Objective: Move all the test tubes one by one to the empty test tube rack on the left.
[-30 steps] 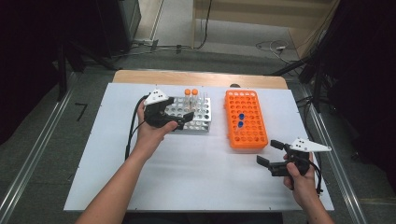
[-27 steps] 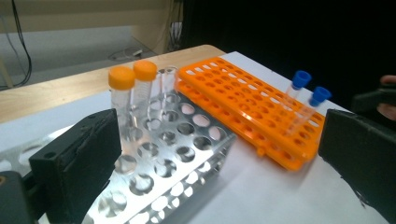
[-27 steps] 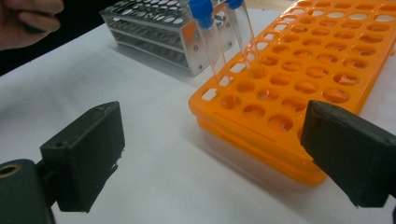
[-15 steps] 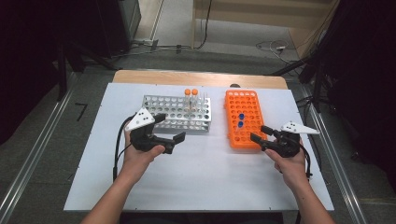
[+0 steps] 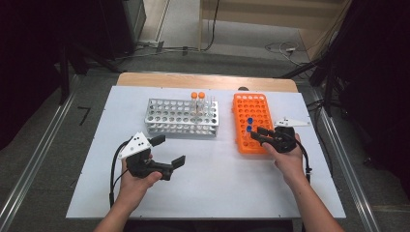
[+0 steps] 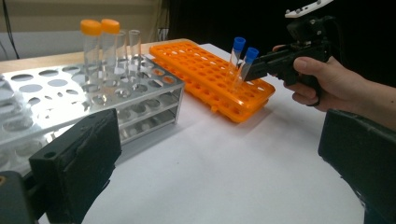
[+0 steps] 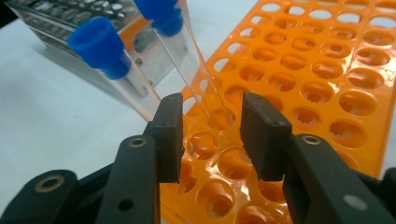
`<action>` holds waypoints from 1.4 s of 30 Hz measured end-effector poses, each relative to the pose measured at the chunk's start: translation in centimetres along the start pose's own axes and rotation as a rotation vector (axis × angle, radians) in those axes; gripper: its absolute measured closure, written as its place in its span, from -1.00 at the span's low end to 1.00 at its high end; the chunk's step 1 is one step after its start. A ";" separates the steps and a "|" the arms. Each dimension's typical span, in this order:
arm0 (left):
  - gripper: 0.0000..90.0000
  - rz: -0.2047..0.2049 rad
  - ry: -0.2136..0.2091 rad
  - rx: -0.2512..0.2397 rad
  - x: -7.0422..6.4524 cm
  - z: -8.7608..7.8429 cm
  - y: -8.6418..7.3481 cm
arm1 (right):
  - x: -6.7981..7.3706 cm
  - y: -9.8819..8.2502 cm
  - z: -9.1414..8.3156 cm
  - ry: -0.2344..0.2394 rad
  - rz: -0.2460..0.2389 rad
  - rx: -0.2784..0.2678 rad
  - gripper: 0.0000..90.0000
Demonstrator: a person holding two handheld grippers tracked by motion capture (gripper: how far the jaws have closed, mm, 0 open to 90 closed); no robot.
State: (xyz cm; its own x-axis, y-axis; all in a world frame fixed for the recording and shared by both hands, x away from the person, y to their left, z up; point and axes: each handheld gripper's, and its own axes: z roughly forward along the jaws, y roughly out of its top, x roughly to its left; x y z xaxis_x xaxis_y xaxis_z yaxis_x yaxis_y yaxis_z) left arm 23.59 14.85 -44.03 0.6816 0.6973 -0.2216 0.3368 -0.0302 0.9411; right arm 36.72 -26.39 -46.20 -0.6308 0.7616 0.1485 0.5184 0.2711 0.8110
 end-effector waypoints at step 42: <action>-1.00 0.001 -0.031 0.031 -0.7 1.4 -0.5 | 2.0 -0.1 -4.6 -0.015 -0.041 -0.199 0.67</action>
State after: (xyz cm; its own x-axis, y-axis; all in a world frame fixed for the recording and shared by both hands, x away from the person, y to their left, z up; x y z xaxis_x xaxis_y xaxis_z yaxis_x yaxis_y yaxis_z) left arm 23.90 13.40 -44.67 0.7017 0.6748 -0.2285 0.3554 -0.0536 0.9332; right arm 32.72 -27.59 -43.38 -0.6392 0.7617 0.1058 0.3671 0.1814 0.9123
